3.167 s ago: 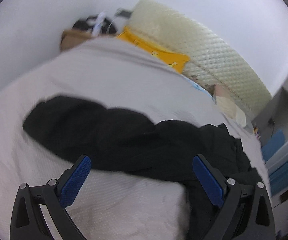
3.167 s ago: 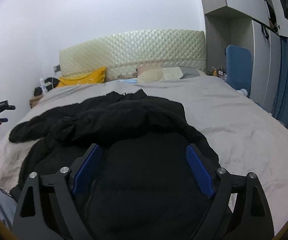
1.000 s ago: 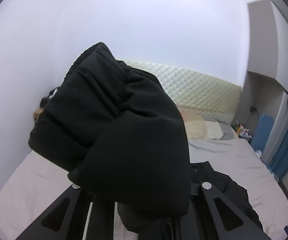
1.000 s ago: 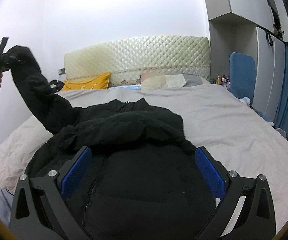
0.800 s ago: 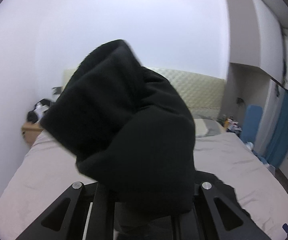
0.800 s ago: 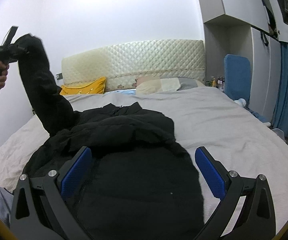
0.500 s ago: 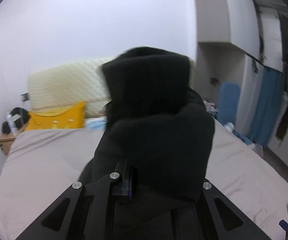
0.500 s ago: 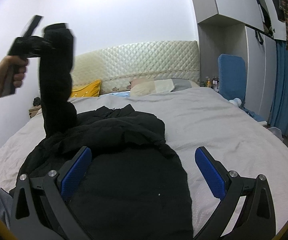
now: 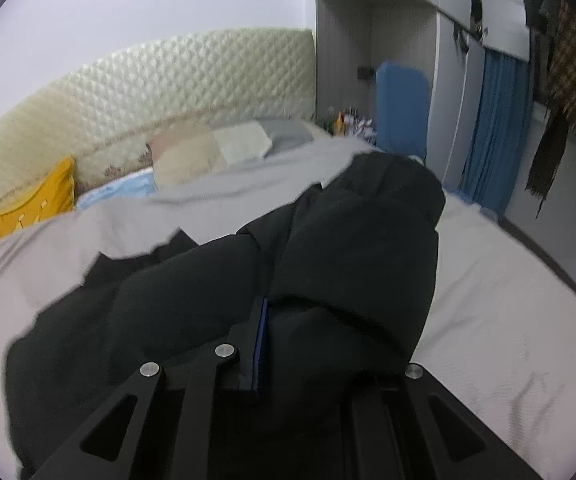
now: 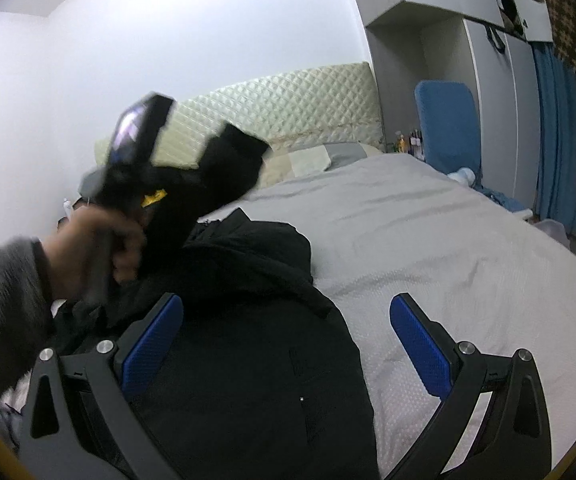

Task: Fold large clothes
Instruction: 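Lift the sleeve with the left gripper and fold it across the jacket body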

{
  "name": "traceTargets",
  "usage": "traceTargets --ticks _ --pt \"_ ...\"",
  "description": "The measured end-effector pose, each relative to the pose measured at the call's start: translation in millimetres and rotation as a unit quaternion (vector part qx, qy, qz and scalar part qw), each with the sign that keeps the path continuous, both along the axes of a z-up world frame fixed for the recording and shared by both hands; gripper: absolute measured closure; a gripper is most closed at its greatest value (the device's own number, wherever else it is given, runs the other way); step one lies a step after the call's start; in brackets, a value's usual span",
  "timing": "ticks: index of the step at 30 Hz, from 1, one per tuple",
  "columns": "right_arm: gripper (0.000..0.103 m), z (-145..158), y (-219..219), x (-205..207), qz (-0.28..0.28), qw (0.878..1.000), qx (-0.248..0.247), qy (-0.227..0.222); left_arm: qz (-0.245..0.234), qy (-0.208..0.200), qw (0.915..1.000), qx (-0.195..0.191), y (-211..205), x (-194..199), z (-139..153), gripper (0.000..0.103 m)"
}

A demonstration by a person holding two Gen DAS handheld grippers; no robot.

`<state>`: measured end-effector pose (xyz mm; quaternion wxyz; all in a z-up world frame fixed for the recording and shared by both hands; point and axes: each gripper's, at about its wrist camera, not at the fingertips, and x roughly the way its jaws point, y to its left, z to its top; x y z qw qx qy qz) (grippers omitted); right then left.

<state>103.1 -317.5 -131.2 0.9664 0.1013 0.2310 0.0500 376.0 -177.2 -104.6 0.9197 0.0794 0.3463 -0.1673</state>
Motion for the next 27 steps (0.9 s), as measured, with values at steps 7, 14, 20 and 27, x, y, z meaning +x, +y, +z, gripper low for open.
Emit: traceTargets --ticks 7,14,20,27 --pt "0.000 -14 -7 18 -0.002 1.000 0.009 0.018 0.014 0.019 0.9994 0.027 -21 14 -69 0.086" --pt "0.000 -21 -7 25 0.006 0.999 0.018 0.027 0.019 0.011 0.9973 0.070 -38 22 -92 0.079" --pt "0.000 -26 -9 29 -0.001 0.999 0.016 0.034 0.044 0.009 0.9987 0.022 -22 10 -67 0.073" --pt "0.000 -23 -5 25 0.005 1.000 0.013 0.021 0.055 -0.003 0.9980 0.031 -12 -29 -33 0.023"
